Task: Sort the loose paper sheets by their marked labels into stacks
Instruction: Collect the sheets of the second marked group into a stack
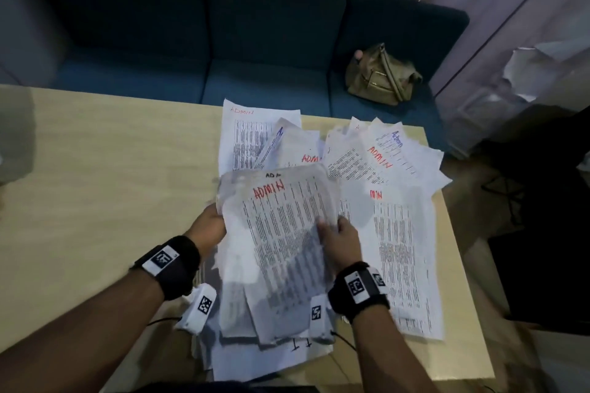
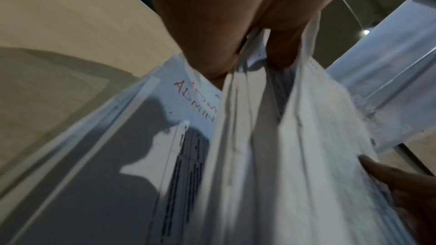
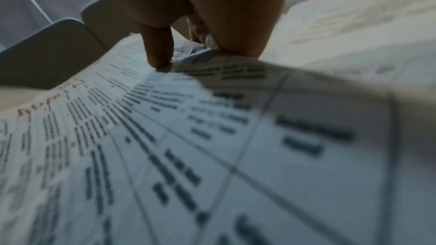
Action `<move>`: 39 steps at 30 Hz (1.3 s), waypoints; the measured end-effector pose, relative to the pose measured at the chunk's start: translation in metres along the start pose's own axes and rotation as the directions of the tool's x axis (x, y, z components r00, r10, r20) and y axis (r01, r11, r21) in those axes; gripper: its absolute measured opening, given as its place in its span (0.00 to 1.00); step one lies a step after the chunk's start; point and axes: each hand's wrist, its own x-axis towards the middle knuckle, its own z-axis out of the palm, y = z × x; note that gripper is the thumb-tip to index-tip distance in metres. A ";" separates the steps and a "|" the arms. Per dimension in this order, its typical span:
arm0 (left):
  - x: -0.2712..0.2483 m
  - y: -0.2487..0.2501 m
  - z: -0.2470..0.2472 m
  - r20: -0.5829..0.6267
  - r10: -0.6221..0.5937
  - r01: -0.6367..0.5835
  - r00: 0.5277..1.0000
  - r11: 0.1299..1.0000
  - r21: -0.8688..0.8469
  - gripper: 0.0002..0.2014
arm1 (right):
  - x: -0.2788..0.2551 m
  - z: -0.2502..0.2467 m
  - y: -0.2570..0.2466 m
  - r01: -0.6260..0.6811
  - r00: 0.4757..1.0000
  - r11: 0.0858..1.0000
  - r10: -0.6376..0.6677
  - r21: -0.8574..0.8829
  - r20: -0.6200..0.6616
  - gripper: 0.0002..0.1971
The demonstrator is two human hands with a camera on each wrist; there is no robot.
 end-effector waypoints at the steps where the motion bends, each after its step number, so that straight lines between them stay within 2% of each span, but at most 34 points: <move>1: 0.002 -0.006 -0.003 -0.011 -0.035 0.035 0.999 0.998 -0.053 0.19 | 0.001 0.005 0.006 0.003 1.000 1.000 -0.003 0.005 -0.021 0.10; 3: 0.001 -0.014 -0.008 0.051 -0.008 0.014 0.999 0.991 -0.130 0.41 | 0.001 0.011 0.011 -0.005 1.000 1.000 0.005 0.024 -0.012 0.10; 4: -0.001 -0.013 -0.006 0.077 0.048 -0.039 0.996 0.993 -0.107 0.45 | -0.001 0.013 0.010 -0.021 0.999 0.999 0.020 0.037 0.030 0.11; 6: -0.006 -0.006 0.001 0.111 0.142 -0.151 0.984 0.985 0.079 0.42 | -0.003 0.014 0.008 -0.041 0.986 0.998 0.047 -0.036 0.160 0.15; 8: -0.004 -0.006 0.003 0.113 0.187 -0.211 0.976 0.943 0.258 0.43 | 0.003 0.012 0.006 0.026 0.965 0.964 0.046 -0.266 0.258 0.18; 10: 0.001 -0.005 0.001 0.092 0.242 -0.259 0.966 0.926 0.275 0.43 | 0.009 0.009 0.003 0.099 0.948 0.911 0.036 -0.399 0.317 0.17; 12: 0.004 -0.003 -0.004 0.049 0.280 -0.284 0.959 0.931 0.230 0.42 | 0.015 0.006 0.002 0.164 0.920 0.877 0.029 -0.452 0.390 0.15; 15: 0.004 0.003 -0.005 0.051 0.279 -0.283 0.959 0.929 0.239 0.32 | 0.020 0.003 -0.001 0.274 0.863 0.806 0.035 -0.525 0.504 0.09; 17: 0.003 0.004 -0.005 0.026 0.286 -0.283 0.958 0.927 0.245 0.27 | 0.023 0.003 -0.003 0.235 0.878 0.853 0.019 -0.466 0.477 0.03; 19: 0.005 0.000 -0.007 -0.076 0.295 -0.275 0.953 0.940 0.200 0.24 | 0.022 0.008 0.000 0.110 0.928 0.950 0.008 -0.292 0.372 0.09; 22: 0.003 -0.006 -0.009 -0.173 0.287 -0.272 0.942 0.957 0.105 0.19 | 0.018 0.023 0.011 0.058 0.983 0.987 -0.031 -0.150 0.178 0.10; 24: -0.001 -0.008 -0.007 -0.140 0.277 -0.271 0.950 0.961 0.064 0.23 | 0.016 0.032 0.016 0.037 0.995 0.995 -0.028 -0.089 0.097 0.09; 26: -0.006 -0.009 -0.007 -0.081 0.267 -0.263 0.960 0.963 0.065 0.24 | 0.014 0.036 0.016 0.028 0.996 0.999 -0.025 -0.034 0.086 0.13; 29: -0.012 -0.012 -0.008 -0.027 0.247 -0.241 0.969 0.962 0.128 0.16 | 0.006 0.043 0.008 0.129 0.972 0.984 -0.100 -0.127 0.214 0.19; 31: -0.014 -0.016 -0.012 -0.042 0.229 -0.221 0.972 0.965 0.144 0.14 | 0.006 0.048 0.007 0.158 0.958 0.959 -0.091 -0.236 0.272 0.27; 34: -0.016 -0.020 -0.017 -0.115 0.258 -0.247 0.959 0.964 0.099 0.18 | 0.008 0.051 0.002 0.109 0.969 0.947 -0.034 -0.303 0.243 0.32; 36: -0.017 -0.027 -0.018 -0.142 0.253 -0.245 0.957 0.967 0.072 0.27 | 0.006 0.051 0.001 0.112 0.967 0.958 -0.044 -0.262 0.252 0.31; 38: -0.016 -0.039 -0.021 -0.126 0.184 -0.166 0.975 0.976 0.139 0.34 | 0.003 0.056 0.003 0.166 0.962 0.949 -0.095 -0.268 0.257 0.31; 39: -0.013 -0.047 -0.024 -0.140 0.136 -0.104 0.981 0.971 0.216 0.33 | 0.005 0.058 0.009 0.205 0.970 0.915 -0.143 -0.346 0.197 0.35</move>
